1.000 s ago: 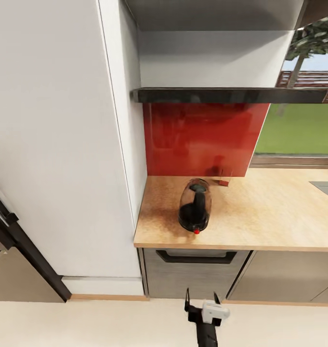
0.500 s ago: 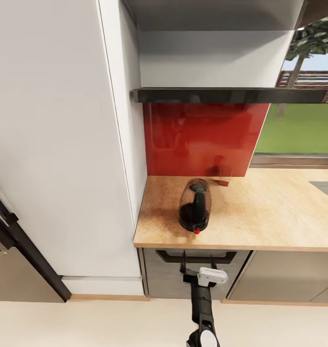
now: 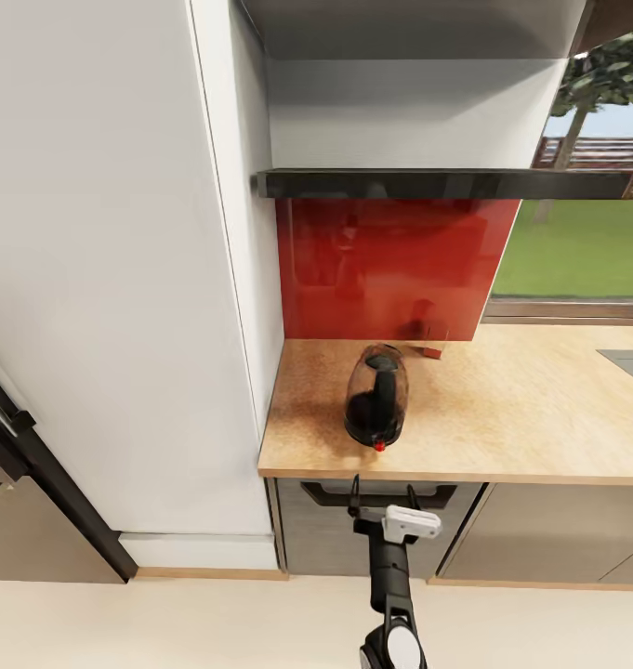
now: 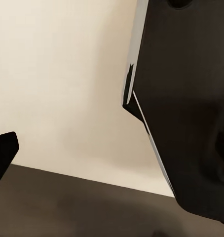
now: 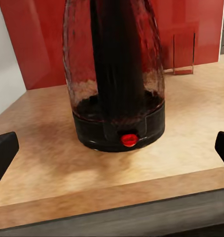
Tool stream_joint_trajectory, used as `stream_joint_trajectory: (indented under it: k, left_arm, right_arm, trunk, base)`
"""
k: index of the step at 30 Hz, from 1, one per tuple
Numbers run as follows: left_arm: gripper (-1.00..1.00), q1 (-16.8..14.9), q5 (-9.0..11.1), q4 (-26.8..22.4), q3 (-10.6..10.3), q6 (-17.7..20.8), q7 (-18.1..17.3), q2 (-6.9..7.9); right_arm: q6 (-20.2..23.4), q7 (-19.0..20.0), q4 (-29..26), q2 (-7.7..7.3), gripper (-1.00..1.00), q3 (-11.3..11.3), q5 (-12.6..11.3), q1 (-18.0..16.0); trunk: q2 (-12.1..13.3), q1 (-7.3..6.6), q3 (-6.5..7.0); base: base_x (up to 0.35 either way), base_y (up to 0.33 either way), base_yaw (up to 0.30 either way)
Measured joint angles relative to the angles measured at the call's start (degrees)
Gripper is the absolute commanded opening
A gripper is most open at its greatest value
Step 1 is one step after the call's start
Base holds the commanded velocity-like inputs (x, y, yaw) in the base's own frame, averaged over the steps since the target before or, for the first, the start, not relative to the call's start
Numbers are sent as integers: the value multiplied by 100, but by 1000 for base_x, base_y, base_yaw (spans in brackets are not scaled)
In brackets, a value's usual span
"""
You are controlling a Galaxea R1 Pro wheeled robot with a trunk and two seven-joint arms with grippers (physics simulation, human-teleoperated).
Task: Set up a coffee station on the kitchen countertop: keep the coffee maker on the countertop, move the bottle of coffee from the kitchen shelf to the counter next to the coffee maker, place a paper coffee filter on top of the coffee maker, put the saucer next to the coffee maker with the coffee cup on the saucer, and place the electric kettle next to the coffee maker.
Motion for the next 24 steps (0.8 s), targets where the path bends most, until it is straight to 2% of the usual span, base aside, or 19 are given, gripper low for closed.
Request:
stream_joint_trajectory:
  k: [2, 4, 7, 14, 24]
  left_arm:
    - [100, 0, 0, 0, -2, 0, 0, -1]
    - [100, 0, 3, 0, -2, 0, 0, -1]
    - [100, 0, 9, 0, 4, 0, -1, -3]
    - [100, 0, 10, -21, 28, 0, 0, -22]
    - [100, 0, -46, 41, -38, 27, -54, -34]
  right_arm:
    - [225, 0, -91, 0, 100, -6, 0, 0]
    - [625, -3, -207, 0, 100, -11, 0, -12]
    - [905, -6, -262, 0, 100, -12, 1, -53]
    - [1086, -6, -223, 0, 100, -17, 16, -404]
    - [1200, -8, -237, 0, 100, -45, 0, -470]
  trunk:
    - [0, 0, 0]
    - [0, 0, 0]
    - [0, 0, 0]
    - [0, 0, 0]
    - [0, 0, 0]
  base:
    - [0, 0, 0]
    - [0, 0, 0]
    - [0, 0, 0]
    - [0, 0, 0]
    - [0, 0, 0]
